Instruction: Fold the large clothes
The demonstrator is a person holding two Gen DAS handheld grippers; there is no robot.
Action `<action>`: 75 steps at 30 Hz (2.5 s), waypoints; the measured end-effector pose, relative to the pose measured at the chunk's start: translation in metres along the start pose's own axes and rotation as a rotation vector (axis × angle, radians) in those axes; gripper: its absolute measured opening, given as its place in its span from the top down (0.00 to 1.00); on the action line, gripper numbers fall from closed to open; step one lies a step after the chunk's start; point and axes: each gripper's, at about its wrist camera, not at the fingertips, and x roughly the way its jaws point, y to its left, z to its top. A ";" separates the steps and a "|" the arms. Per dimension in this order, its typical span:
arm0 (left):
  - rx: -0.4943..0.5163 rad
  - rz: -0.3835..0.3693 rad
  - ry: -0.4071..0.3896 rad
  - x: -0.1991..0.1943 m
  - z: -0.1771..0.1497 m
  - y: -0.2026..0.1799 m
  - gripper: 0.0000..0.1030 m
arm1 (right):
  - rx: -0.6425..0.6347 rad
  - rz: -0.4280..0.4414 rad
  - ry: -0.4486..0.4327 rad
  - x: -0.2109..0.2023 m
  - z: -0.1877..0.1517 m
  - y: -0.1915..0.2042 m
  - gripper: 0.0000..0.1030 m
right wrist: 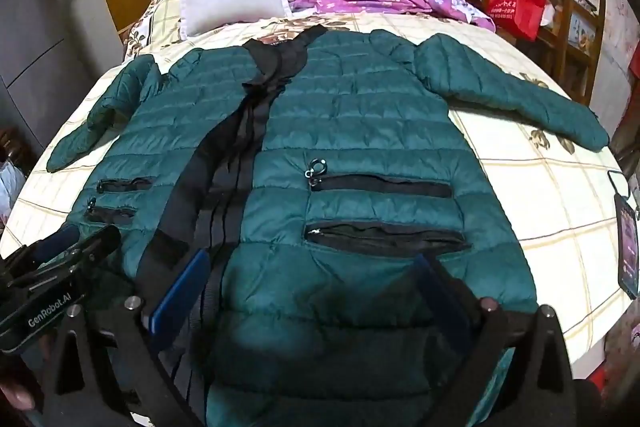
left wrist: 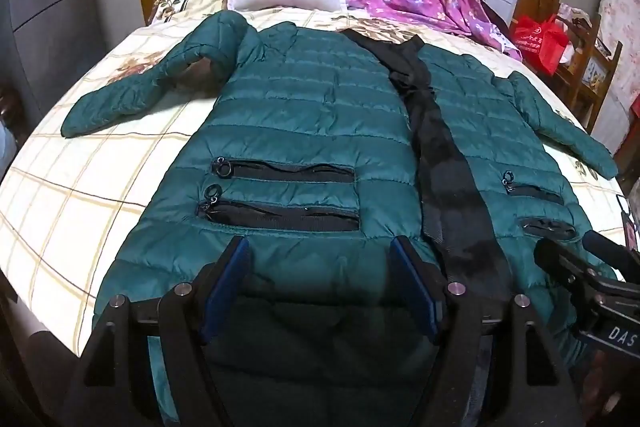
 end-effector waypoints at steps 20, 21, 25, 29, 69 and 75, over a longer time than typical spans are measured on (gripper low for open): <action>0.044 0.011 -0.030 -0.006 -0.004 -0.011 0.58 | 0.027 -0.002 0.054 0.010 -0.001 0.001 0.01; 0.044 0.013 -0.029 -0.006 -0.004 -0.011 0.58 | 0.027 -0.004 0.072 0.010 -0.001 0.002 0.01; 0.038 0.011 -0.018 -0.005 -0.005 -0.009 0.58 | 0.030 -0.002 0.079 0.010 -0.001 0.002 0.01; 0.038 0.012 -0.011 -0.004 -0.006 -0.009 0.58 | 0.036 0.007 0.051 0.011 -0.003 0.001 0.01; 0.010 0.040 -0.016 0.001 0.012 0.001 0.58 | -0.009 -0.048 0.062 0.014 0.018 -0.001 0.01; 0.002 0.041 -0.011 0.005 0.023 0.006 0.58 | -0.024 -0.039 0.047 0.015 0.029 0.005 0.01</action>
